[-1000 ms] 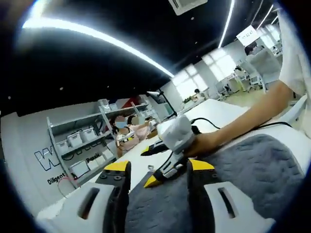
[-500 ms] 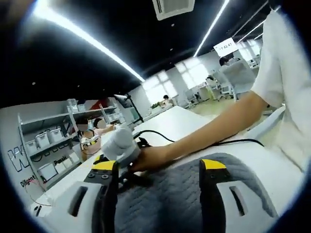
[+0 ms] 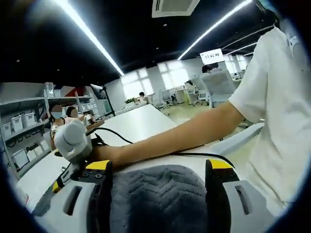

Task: Open the folded towel by lifting each exposed corner and separating the folded layers until the towel lies flat within the target outline without major curled edges

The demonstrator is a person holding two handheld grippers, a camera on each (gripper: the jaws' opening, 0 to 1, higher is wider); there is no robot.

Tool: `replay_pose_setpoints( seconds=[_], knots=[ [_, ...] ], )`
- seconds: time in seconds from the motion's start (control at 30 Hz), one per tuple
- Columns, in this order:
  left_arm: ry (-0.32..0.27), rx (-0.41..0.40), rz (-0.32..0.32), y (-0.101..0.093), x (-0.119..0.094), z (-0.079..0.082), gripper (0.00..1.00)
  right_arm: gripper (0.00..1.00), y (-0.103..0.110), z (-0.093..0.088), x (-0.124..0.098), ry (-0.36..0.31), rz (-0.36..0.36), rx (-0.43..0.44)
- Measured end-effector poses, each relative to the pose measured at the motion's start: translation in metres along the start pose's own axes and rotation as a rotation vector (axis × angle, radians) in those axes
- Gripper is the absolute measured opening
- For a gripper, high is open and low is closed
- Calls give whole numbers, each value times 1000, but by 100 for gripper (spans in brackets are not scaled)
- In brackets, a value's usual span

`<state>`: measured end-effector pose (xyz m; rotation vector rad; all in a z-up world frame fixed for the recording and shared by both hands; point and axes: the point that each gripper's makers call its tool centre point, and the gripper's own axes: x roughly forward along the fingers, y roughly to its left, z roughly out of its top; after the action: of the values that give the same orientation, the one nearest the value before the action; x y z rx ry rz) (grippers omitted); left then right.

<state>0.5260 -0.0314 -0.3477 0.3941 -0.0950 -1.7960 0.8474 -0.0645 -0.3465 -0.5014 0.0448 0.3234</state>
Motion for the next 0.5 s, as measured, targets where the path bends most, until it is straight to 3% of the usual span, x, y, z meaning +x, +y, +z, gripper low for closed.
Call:
replay_pose_setpoints(
  seconds=[0.2,0.27,0.3,0.37,0.47,0.5],
  knots=[
    [0,21,-22,0,5,-1,72,80,1,-1,0,3,3,-3],
    [25,27,-52,-8,10,-11,68,80,1,-1,0,4,3,-3],
    [-5,0,-117,-20,11,-14,64,80,1,-1,1,6,3,0],
    [-22,-82,-148,-25,11,-15,59,79,2,-1,1,8,4,0],
    [34,-92,-129,-21,10,-23,58,79,2,-2,1,11,5,1],
    [22,-69,-121,-20,14,-22,57,79,2,-2,1,13,6,-3]
  ],
)
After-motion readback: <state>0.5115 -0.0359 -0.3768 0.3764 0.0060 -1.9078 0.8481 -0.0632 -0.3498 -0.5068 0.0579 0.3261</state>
